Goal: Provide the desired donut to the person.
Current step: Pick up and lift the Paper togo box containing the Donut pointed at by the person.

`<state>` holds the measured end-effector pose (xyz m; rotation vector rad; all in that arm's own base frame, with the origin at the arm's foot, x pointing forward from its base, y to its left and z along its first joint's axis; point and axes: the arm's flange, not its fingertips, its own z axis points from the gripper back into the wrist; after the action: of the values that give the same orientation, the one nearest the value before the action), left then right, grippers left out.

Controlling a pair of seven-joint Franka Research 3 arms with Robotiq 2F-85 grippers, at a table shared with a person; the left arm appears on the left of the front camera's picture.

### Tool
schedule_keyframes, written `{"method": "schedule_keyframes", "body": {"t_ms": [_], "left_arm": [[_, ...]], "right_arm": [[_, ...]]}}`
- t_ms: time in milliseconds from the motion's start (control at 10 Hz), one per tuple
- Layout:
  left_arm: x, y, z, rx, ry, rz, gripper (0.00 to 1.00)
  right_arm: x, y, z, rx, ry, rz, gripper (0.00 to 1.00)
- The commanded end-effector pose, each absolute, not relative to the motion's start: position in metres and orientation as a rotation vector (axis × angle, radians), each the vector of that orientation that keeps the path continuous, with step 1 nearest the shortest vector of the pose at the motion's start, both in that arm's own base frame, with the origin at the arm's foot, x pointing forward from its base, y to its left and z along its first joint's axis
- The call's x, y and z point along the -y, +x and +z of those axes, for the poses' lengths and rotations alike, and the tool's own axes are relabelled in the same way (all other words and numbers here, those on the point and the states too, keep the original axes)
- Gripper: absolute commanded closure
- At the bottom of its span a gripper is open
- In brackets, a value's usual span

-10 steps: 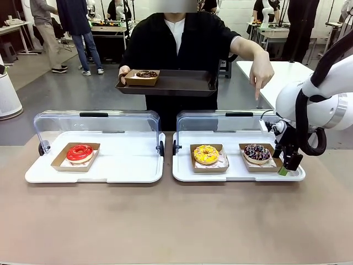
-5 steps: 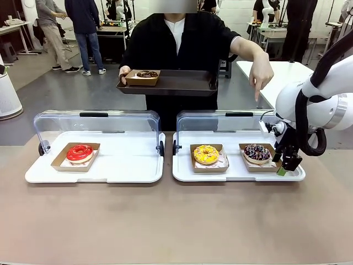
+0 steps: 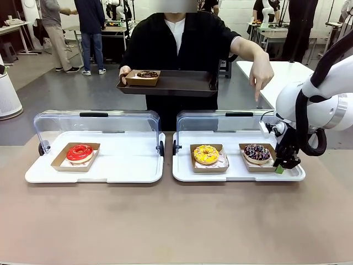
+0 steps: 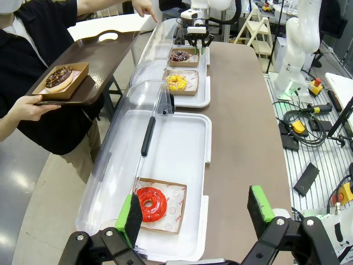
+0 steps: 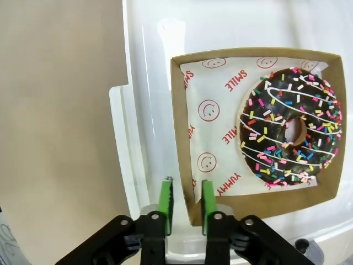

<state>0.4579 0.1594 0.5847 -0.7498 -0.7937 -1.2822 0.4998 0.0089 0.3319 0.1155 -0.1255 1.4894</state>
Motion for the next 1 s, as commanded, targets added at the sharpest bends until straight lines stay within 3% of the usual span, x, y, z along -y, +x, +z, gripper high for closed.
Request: {"method": "schedule_keyframes", "body": {"t_ms": [0,100,600,900], "left_arm": [[-0.159,0.457,0.585,0.798,-0.751,-1.284,0.0],[-0.159,0.457,0.585,0.798,-0.751,-1.284,0.0],[-0.159,0.457,0.585,0.798,-0.751,-1.284,0.0],[-0.159,0.457,0.585,0.798,-0.751,-1.284,0.0]], "right_arm": [[-0.005,0.504,0.331,0.119,0.13,1.521,0.89],[-0.005,0.504,0.331,0.12,0.132,1.523,0.99],[-0.005,0.502,0.337,0.126,0.139,1.555,1.0],[-0.021,0.476,0.377,0.072,0.129,1.608,1.0]]}}
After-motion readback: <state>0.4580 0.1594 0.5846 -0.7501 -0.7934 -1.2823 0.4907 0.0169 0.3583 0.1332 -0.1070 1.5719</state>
